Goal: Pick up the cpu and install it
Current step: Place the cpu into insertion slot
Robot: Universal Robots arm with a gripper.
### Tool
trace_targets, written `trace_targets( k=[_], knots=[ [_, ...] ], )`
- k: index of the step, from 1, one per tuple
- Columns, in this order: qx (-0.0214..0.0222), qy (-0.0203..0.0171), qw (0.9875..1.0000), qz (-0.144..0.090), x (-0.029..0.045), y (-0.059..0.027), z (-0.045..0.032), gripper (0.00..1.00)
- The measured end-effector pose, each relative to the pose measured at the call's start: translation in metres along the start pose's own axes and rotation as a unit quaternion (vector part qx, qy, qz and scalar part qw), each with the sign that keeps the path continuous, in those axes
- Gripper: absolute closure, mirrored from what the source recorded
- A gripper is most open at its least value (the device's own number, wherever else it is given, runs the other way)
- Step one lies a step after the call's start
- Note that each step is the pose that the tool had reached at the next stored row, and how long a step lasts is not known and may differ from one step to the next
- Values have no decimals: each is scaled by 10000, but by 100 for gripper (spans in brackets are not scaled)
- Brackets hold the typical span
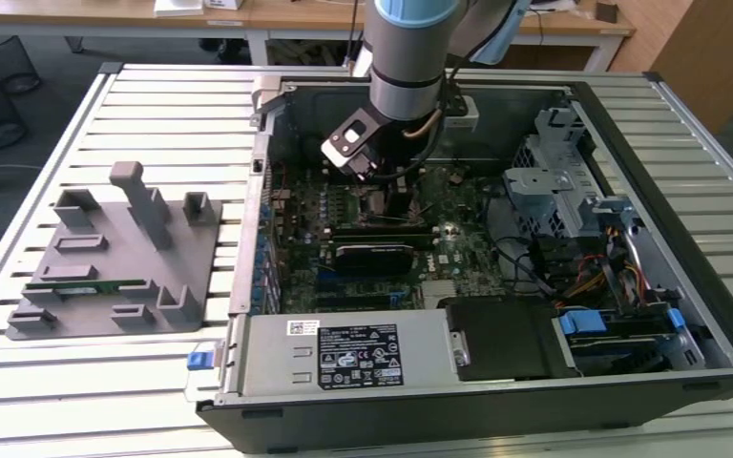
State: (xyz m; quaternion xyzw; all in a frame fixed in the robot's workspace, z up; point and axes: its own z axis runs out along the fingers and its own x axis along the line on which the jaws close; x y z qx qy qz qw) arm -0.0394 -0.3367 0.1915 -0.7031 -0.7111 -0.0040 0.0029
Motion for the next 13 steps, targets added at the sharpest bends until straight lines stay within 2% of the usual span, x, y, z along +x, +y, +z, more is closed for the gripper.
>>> trace_targets(
  k=[13],
  knots=[
    [4, -6, 10000, 25, -2, 3, -24, 42]
  ],
)
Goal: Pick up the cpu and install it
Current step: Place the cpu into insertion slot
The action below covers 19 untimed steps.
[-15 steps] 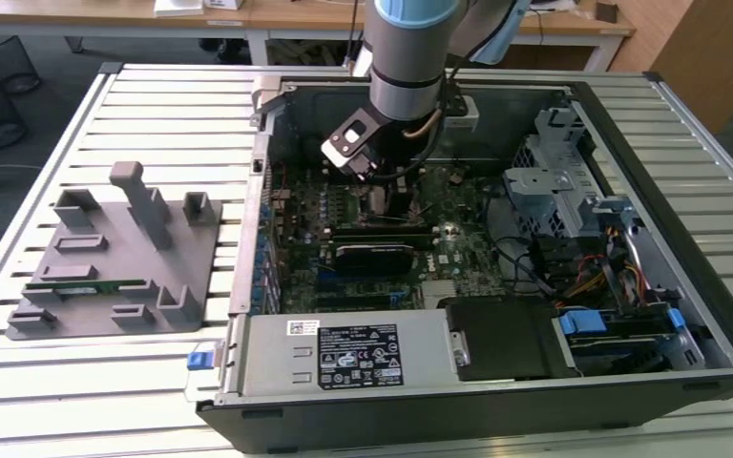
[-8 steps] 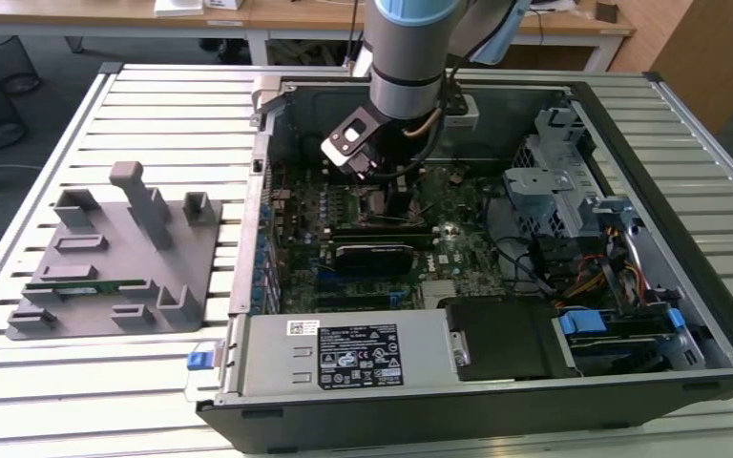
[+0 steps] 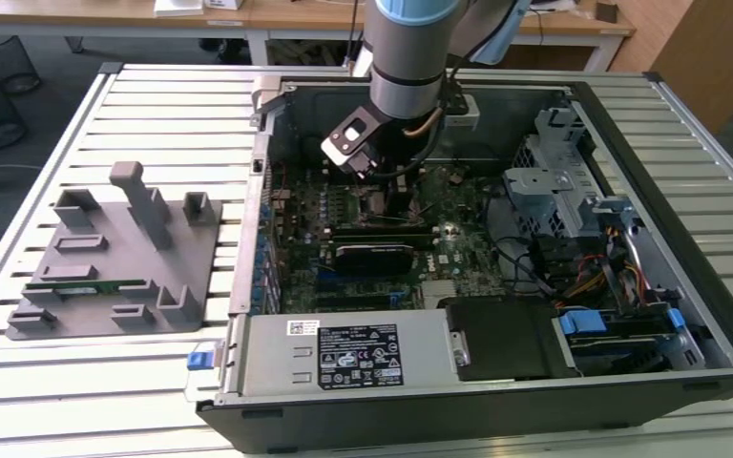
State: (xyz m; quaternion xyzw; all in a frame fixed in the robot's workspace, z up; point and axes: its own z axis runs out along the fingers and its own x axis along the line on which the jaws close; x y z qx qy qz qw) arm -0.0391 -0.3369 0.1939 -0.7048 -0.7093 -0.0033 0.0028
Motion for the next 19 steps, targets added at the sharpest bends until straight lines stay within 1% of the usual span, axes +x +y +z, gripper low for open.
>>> trace_targets(
  k=[1, 8, 9, 10, 11, 17, 18, 19],
  knots=[
    [0, 0, 10000, 11, 0, 2, 0, 47],
    [-2, 2, 10000, 22, 1, 5, 0, 47],
    [-2, 1, 10000, 22, 1, 5, -4, 46],
    [-1, 1, 10000, 22, 1, 4, -10, 46],
    [-1, 1, 10000, 22, 1, 4, -19, 40],
    [0, 1, 10000, 22, 1, 4, -97, 40],
    [0, 1, 10000, 22, 2, 4, -111, 42],
    [0, 1, 10000, 22, 2, 4, -122, 48]
  ],
)
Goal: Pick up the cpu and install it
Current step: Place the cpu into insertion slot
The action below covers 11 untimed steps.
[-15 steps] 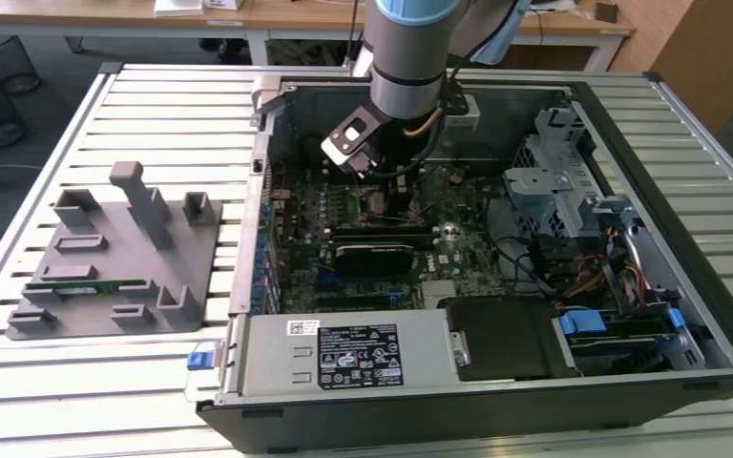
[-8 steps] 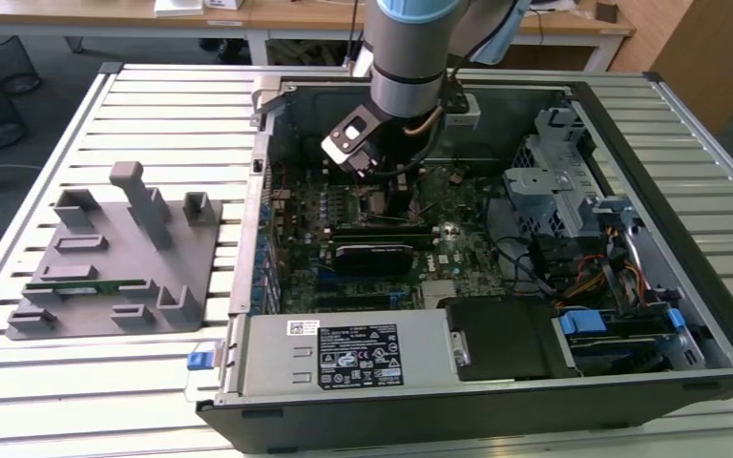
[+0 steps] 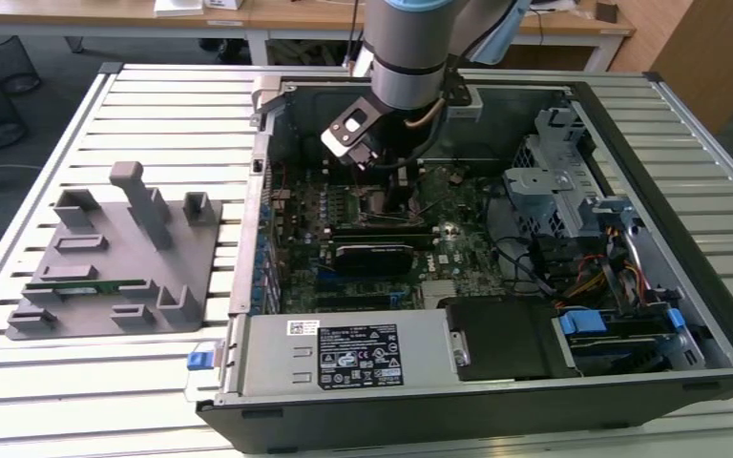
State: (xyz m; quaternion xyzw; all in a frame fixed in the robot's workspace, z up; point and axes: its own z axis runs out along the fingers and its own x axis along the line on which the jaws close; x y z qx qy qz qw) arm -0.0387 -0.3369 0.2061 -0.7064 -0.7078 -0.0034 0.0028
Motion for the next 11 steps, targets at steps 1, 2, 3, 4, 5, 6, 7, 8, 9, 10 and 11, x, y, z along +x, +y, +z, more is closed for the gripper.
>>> trace_targets(
  k=[1, 2, 3, 4, 5, 6, 7, 8, 9, 10, 11],
  knots=[
    [0, 0, 10000, 0, 0, 0, -11, 48],
    [0, 0, 10000, 0, 0, 0, -24, 54],
    [0, 0, 10000, 0, 0, 0, -37, 60],
    [0, 0, 10000, 0, 0, 0, -48, 60],
    [1, 0, 10000, 0, 1, 0, -58, 65],
    [0, 0, 10000, 0, 1, 0, -68, 71],
    [0, 0, 10000, 0, 1, 0, -76, 71],
    [0, 0, 10000, 0, 1, 0, -84, 78],
    [0, 0, 10000, 0, 1, 0, -93, 78],
    [1, 0, 10000, 0, 1, 0, -102, 83],
    [0, 0, 10000, 0, 1, 0, -112, 89]
  ],
)
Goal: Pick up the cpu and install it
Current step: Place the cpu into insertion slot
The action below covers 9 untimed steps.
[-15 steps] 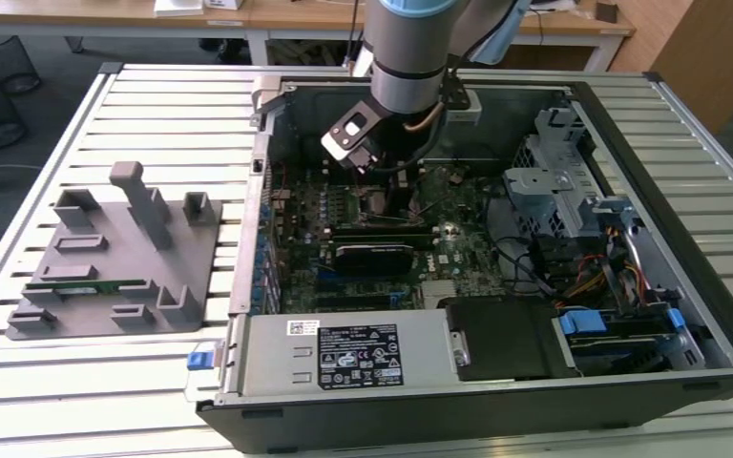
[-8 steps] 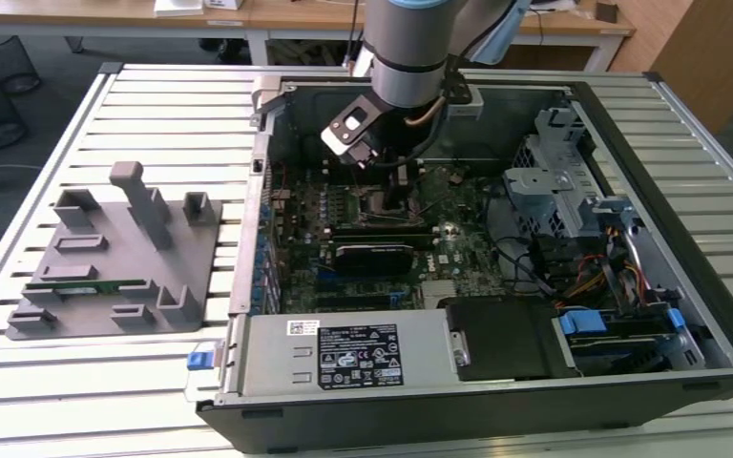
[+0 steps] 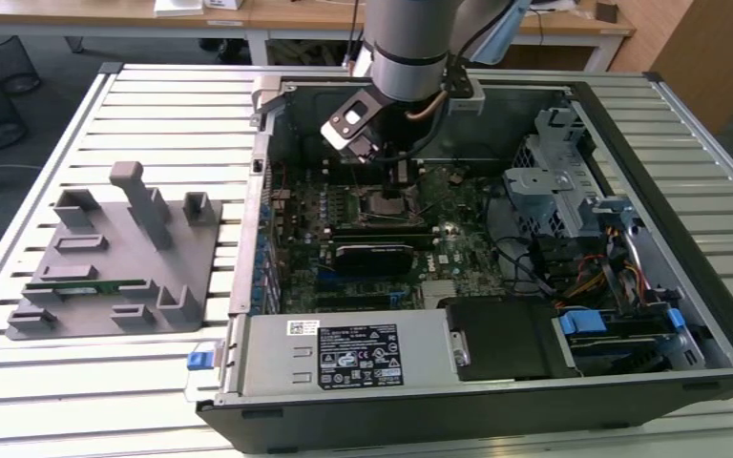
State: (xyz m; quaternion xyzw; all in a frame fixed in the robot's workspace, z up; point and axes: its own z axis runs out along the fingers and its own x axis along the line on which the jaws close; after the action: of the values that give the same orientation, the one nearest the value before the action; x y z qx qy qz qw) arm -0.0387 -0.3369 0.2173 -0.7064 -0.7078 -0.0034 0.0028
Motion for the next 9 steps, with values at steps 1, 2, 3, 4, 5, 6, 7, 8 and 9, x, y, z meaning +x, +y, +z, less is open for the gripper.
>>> trace_targets(
  k=[1, 2, 3, 4, 5, 6, 7, 8, 9],
  knots=[
    [0, 0, 10000, 0, 0, 0, -9, 89],
    [0, 0, 10000, 0, 0, 0, -18, 89],
    [0, 0, 10000, 0, 0, 0, -27, 89],
    [-1, 1, 10000, 0, 0, 0, -35, 89],
    [0, 0, 10000, 0, 0, 0, -42, 89],
    [0, 0, 10000, 0, 0, 0, -47, 89],
    [0, 0, 10000, 0, 0, 0, -52, 89],
    [0, 0, 10000, 0, 1, 0, -58, 89],
    [0, 0, 10000, 0, 1, 0, -64, 89]
  ],
)
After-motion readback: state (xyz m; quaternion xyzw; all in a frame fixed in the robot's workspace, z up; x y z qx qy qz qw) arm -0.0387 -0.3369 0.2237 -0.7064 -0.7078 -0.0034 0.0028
